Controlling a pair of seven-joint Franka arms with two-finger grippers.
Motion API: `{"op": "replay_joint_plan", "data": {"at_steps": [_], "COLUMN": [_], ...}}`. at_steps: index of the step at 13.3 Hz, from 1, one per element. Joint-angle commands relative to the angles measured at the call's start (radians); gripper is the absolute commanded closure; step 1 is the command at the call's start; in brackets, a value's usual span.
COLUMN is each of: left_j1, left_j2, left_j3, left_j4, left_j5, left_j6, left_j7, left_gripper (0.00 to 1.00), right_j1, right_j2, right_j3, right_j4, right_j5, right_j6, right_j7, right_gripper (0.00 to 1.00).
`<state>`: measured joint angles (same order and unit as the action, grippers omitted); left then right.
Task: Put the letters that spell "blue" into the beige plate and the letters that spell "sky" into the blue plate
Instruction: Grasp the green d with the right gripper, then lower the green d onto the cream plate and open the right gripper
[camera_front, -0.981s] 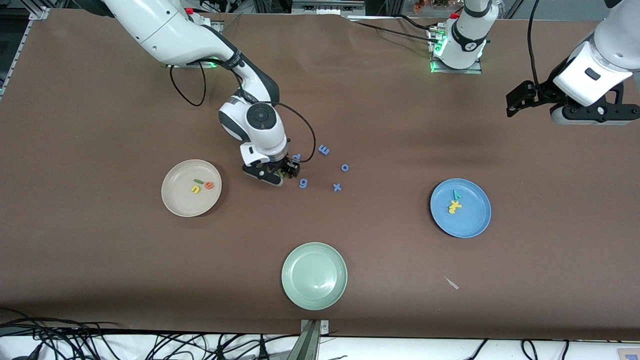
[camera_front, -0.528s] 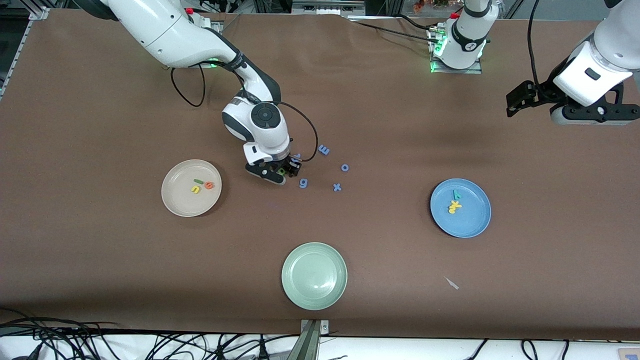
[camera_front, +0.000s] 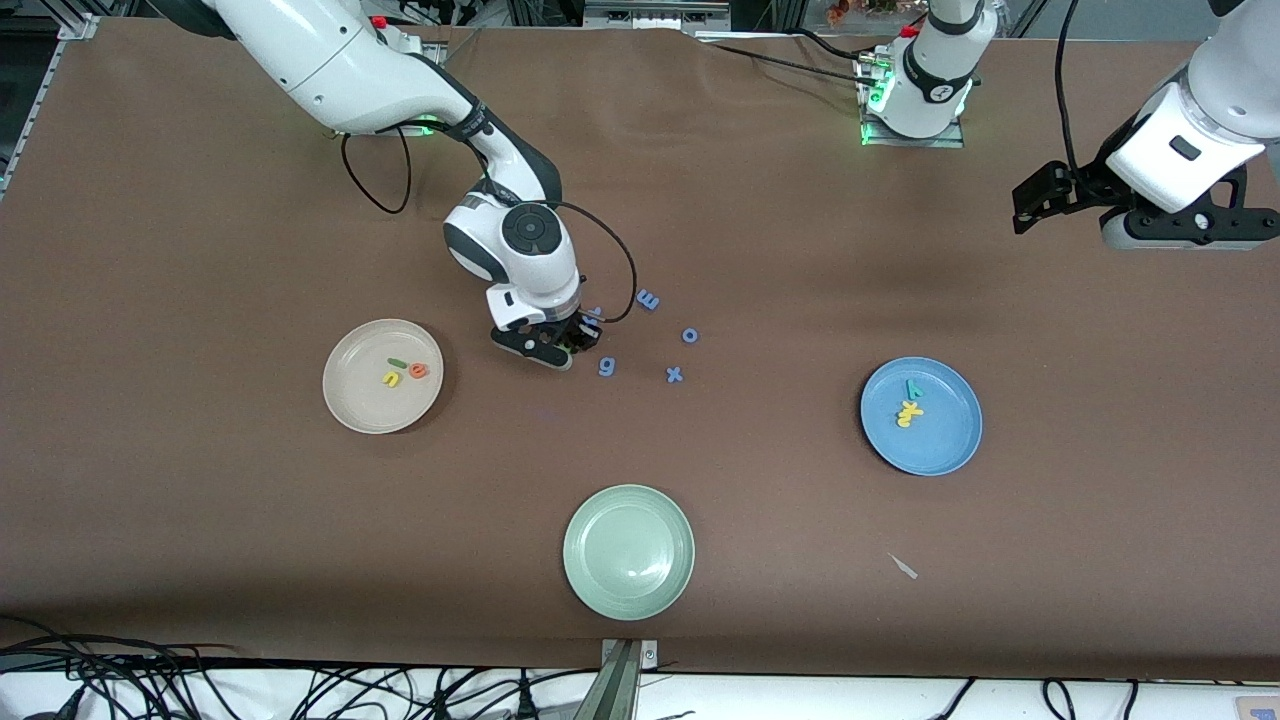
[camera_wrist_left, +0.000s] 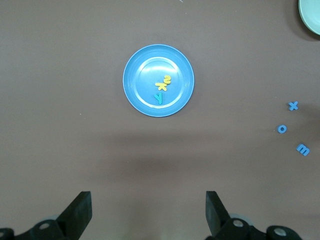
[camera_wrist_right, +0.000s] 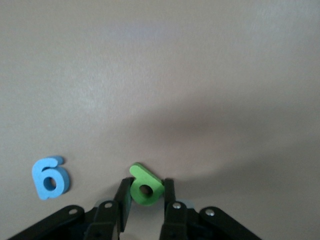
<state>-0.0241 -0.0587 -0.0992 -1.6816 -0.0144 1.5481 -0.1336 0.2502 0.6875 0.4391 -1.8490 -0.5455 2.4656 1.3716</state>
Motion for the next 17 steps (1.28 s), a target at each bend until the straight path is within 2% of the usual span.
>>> {"op": "replay_joint_plan", "data": {"at_steps": [1, 3, 6, 9, 11, 13, 16, 17], "left_j1": [0.004, 0.0, 0.0, -0.002, 0.0, -0.002, 0.003, 0.006], "left_j2": [0.005, 0.005, 0.005, 0.005, 0.005, 0.005, 0.003, 0.003], "left_j3": [-0.005, -0.008, -0.007, -0.008, -0.008, -0.008, -0.004, -0.002], "left_j4": [0.025, 0.025, 0.025, 0.025, 0.025, 0.025, 0.025, 0.025], "left_j5": [0.021, 0.021, 0.021, 0.021, 0.021, 0.021, 0.022, 0.022], "left_j6": [-0.026, -0.026, -0.028, -0.026, -0.028, -0.026, -0.039, -0.04], "left_j7": [0.017, 0.015, 0.015, 0.015, 0.015, 0.015, 0.017, 0.017], "left_gripper": [0.0, 0.0, 0.0, 0.0, 0.0, 0.0, 0.0, 0.0], "right_j1": [-0.052, -0.126, -0.215, -0.232, -0.241, -0.252, -0.252, -0.252], "right_j2": [-0.09, -0.172, -0.261, -0.321, -0.335, -0.329, -0.322, -0.316], "right_j3": [-0.008, -0.01, -0.026, -0.121, -0.209, -0.27, -0.278, -0.278], "right_j4": [0.016, 0.005, -0.022, -0.102, -0.172, -0.226, -0.228, -0.225], "right_j5": [0.066, 0.168, 0.193, 0.191, 0.191, 0.191, 0.232, 0.252], "right_j6": [-0.15, -0.227, -0.336, -0.283, -0.162, -0.03, -0.016, -0.017], "right_j7": [-0.241, -0.522, -0.805, -1.018, -1.176, -1.288, -1.287, -1.287], "right_gripper": [0.99, 0.99, 0.98, 0.96, 0.95, 0.83, 0.63, 0.4]}}
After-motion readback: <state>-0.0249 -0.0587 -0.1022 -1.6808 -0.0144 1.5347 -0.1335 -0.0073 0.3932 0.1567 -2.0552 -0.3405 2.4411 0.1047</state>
